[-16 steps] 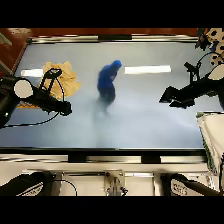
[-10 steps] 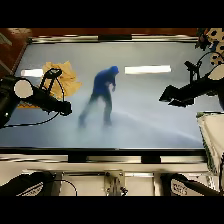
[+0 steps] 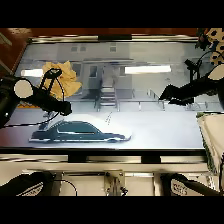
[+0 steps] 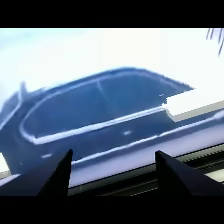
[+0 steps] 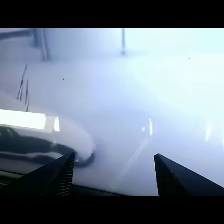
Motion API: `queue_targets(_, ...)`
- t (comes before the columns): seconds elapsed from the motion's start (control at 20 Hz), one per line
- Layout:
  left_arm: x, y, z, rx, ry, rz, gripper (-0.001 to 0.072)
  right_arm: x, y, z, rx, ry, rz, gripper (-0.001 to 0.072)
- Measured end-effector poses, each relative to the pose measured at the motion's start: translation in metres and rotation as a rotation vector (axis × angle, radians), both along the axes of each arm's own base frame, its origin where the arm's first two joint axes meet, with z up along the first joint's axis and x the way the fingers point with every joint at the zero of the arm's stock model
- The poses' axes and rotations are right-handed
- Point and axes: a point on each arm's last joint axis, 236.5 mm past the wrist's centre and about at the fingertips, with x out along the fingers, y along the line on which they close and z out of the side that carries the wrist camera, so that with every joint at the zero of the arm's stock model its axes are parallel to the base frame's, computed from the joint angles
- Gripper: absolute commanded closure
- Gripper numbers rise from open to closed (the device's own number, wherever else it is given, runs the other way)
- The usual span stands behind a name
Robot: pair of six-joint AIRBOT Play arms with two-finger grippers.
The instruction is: Fold the shirts.
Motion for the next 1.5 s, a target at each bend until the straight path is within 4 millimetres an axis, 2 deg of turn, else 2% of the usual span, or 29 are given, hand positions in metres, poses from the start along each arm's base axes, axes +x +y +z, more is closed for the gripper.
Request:
queue_targets(0.2,0.016,-0.010,0.004,-0.044,-0.060,0.008,0.0096,0.000,0.000,0.000,0.000,0.001,0.001,0.0094)
queue_targets(0.35,0.044,-0.018,0.009,-0.085,-0.147,0.028,0.0095,0.001,0.000,0.000,-0.001,-0.004,-0.001,0.0094)
queue_targets(0.45,0.074,-0.012,0.012,-0.092,-0.196,0.065,0.0095,0.001,0.000,0.000,-0.001,-0.006,-0.002,0.0094)
queue_targets(0.65,0.159,0.029,0.008,-0.034,-0.265,0.161,0.0095,0.005,-0.001,0.001,-0.002,-0.019,-0.008,0.0094)
queue_targets(0.8,0.214,0.068,-0.016,0.060,-0.264,0.202,0.0095,0.005,-0.001,0.001,-0.003,-0.022,-0.009,0.0094)
queue_targets(0.95,0.251,0.098,-0.046,0.147,-0.258,0.221,0.0095,0.007,-0.001,0.001,-0.003,-0.029,-0.012,0.0094)
queue_targets(1.05,0.266,0.105,-0.070,0.175,-0.252,0.222,0.0100,0.009,-0.002,0.002,-0.004,-0.037,-0.016,0.0094)
queue_targets(1.15,0.275,0.108,-0.093,0.191,-0.240,0.224,0.0171,0.012,-0.002,0.002,-0.005,-0.046,-0.019,0.0094)
queue_targets(1.3,0.281,0.114,-0.116,0.213,-0.223,0.230,0.0171,0.013,-0.003,0.003,-0.008,-0.056,-0.016,0.0094)
queue_targets(1.35,0.282,0.117,-0.122,0.224,-0.218,0.233,0.0192,0.013,-0.003,0.003,-0.008,-0.057,-0.016,0.0094)
queue_targets(1.4,0.282,0.118,-0.127,0.230,-0.214,0.236,0.0290,0.014,-0.003,0.003,-0.008,-0.058,-0.015,0.0094)
queue_targets(1.45,0.282,0.119,-0.130,0.238,-0.211,0.237,0.0356,0.014,-0.003,0.003,-0.008,-0.059,-0.015,0.0094)
queue_targets(1.5,0.282,0.121,-0.135,0.243,-0.206,0.240,0.0570,0.014,-0.003,0.003,-0.009,-0.061,-0.015,0.0094)
